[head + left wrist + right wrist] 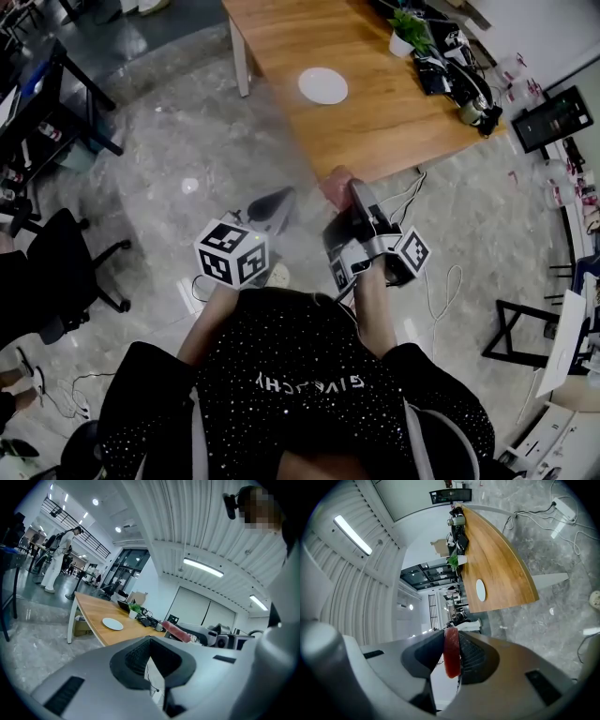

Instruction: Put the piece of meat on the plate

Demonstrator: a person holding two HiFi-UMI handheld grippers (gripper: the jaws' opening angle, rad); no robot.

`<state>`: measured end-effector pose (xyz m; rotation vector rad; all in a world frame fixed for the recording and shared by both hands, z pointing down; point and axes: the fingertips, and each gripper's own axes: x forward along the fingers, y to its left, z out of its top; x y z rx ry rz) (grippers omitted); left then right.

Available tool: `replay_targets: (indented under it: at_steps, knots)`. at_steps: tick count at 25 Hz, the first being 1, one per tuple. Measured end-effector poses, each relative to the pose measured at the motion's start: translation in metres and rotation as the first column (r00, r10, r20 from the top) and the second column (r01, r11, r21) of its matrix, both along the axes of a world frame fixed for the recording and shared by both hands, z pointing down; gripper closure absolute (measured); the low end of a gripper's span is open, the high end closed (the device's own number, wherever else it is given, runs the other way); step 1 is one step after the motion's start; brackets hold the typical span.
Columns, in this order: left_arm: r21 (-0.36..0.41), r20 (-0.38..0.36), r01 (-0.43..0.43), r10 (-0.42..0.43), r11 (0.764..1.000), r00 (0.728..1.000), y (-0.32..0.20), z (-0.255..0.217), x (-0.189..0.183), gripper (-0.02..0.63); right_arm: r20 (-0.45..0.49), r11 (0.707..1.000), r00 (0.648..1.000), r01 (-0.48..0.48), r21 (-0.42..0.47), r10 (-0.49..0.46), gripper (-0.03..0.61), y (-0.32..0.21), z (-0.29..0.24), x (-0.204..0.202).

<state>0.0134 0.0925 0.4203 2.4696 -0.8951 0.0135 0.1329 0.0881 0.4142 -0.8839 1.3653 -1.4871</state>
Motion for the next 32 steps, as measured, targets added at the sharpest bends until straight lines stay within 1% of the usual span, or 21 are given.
replay_targets:
  at_steps: [6, 13, 16, 19, 25, 32]
  knots:
    - [0.023, 0.008, 0.032, -0.032, 0.999, 0.999, -0.013, -0.003, -0.003, 0.605, 0.016, 1.000, 0.999, 0.028, -0.002, -0.028, 0.480, -0.015, 0.003, -0.003]
    - [0.050, 0.038, 0.062, -0.064, 0.997, 0.997, -0.023, -0.014, -0.002, 0.604, 0.017, 0.999, 0.999, 0.037, 0.034, -0.038, 0.480, -0.024, -0.014, -0.002]
    - [0.053, 0.037, 0.062, -0.064, 0.997, 0.997, -0.024, -0.017, 0.000, 0.604, 0.019, 0.998, 0.999, 0.037, 0.043, -0.038, 0.480, -0.024, -0.017, -0.001]
    - [0.036, 0.049, 0.062, -0.064, 0.997, 0.997, -0.023, -0.012, 0.001, 0.605, 0.029, 0.999, 0.999, 0.028, 0.029, -0.029, 0.480, -0.021, -0.013, 0.001]
    - [0.026, 0.045, 0.032, -0.033, 0.999, 0.998, -0.025, -0.007, 0.011, 0.604, 0.027, 1.000, 1.000, 0.006, 0.010, -0.006, 0.480, -0.018, -0.005, 0.012]
    - [0.005, 0.056, 0.011, -0.011, 1.000, 0.998, -0.043, 0.001, 0.020, 0.604, 0.031, 1.000, 0.999, -0.006, -0.009, 0.006, 0.480, -0.032, 0.002, 0.018]
